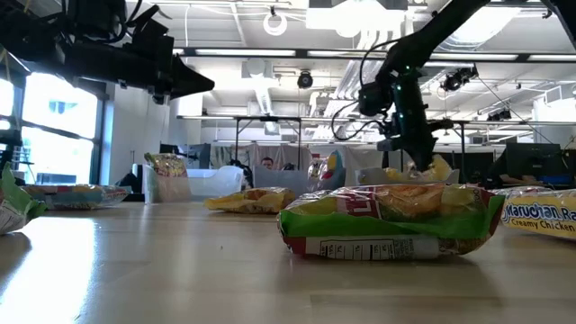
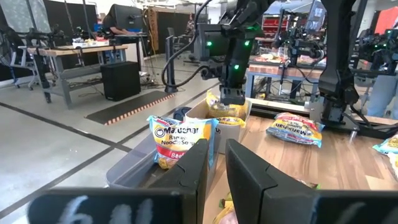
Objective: Sort Maruchan noodles
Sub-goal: Adjust the yellow noodles
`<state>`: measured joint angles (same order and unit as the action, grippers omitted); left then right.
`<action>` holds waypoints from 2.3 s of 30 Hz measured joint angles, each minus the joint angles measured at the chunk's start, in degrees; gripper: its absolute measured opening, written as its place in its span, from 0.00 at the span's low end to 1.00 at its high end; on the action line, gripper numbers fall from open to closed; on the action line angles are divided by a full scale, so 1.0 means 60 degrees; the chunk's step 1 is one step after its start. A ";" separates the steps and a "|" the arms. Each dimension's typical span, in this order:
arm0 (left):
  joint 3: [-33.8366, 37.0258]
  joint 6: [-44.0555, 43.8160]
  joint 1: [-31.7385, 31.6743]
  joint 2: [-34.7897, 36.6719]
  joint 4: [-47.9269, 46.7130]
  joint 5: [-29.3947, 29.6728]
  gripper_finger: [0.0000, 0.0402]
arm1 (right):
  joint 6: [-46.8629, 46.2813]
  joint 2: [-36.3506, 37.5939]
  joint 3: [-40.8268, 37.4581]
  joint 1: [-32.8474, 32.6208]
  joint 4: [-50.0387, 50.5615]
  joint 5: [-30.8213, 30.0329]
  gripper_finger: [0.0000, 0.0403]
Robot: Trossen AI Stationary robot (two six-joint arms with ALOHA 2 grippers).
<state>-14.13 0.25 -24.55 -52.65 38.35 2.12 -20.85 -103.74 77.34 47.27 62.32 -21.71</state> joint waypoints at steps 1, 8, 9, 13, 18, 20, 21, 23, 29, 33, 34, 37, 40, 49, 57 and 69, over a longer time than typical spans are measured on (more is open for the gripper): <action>0.0000 0.0000 -0.0001 -0.0003 0.0000 0.0001 0.12 | -0.0050 0.0000 0.0000 0.0061 0.0065 -0.0129 0.00; 0.0000 -0.0001 0.0000 -0.0002 0.0000 0.0000 0.12 | -0.0199 0.0000 0.0000 0.0391 0.0275 -0.0423 0.00; 0.0000 0.0000 -0.0001 -0.0001 0.0002 0.0001 0.12 | -0.0203 0.0000 0.0000 0.0429 0.0272 -0.0423 0.00; 0.0000 -0.0004 0.0003 -0.0002 0.0004 -0.0003 0.12 | -0.0396 0.0004 -0.0151 0.0558 0.0144 -0.0340 0.00; 0.0000 -0.0004 -0.0001 -0.0001 0.0004 0.0000 0.12 | -0.0451 0.0055 -0.0570 0.0574 0.0023 -0.0389 0.00; 0.0000 -0.0004 0.0000 -0.0003 0.0004 0.0001 0.12 | -0.0451 0.0058 -0.0634 0.0574 0.0015 -0.0386 0.00; 0.0000 -0.0006 0.0001 -0.0002 0.0007 0.0001 0.12 | -0.0451 0.0055 -0.0624 0.0570 0.0019 -0.0385 0.00; 0.0000 -0.0007 0.0003 0.0001 0.0007 -0.0002 0.12 | -0.0451 0.0032 -0.0518 0.0530 0.0104 -0.0436 0.00; 0.0000 -0.0007 0.0003 -0.0003 0.0007 -0.0001 0.12 | -0.0239 -0.0015 0.0204 0.0514 0.0537 -0.0278 0.00; 0.0000 -0.0007 -0.0001 -0.0002 0.0007 -0.0003 0.12 | -0.0013 -0.0015 0.0624 0.0509 0.0743 -0.0252 0.03; 0.0000 -0.0007 0.0000 0.0001 0.0007 0.0000 0.12 | 0.0039 -0.0015 0.0708 0.0508 0.0767 -0.0252 0.05; 0.0000 -0.0004 -0.0001 -0.0002 0.0007 0.0001 0.12 | 0.0103 -0.0015 0.0879 0.0509 0.0879 -0.0234 0.13; 0.0000 -0.0007 -0.0001 -0.0002 0.0007 -0.0002 0.12 | 0.0239 -0.0015 0.1060 0.0502 0.1013 -0.0239 0.23; 0.0000 0.0047 -0.0001 -0.0003 0.0004 0.0001 0.12 | 0.0805 -0.0015 0.1457 -0.0276 0.0224 0.1375 0.34; 0.0000 0.0062 -0.0001 0.0000 -0.0005 0.0001 0.12 | 0.0390 -0.0065 0.1460 -0.1241 -0.0653 0.1501 0.35; 0.0000 0.0004 0.0003 -0.0001 -0.0037 -0.0003 0.12 | 0.0056 -0.0718 0.0724 -0.1466 -0.1069 0.1202 0.35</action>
<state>-14.13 0.27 -24.54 -52.66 38.13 2.11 -20.51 -108.05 81.69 38.48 55.90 -14.50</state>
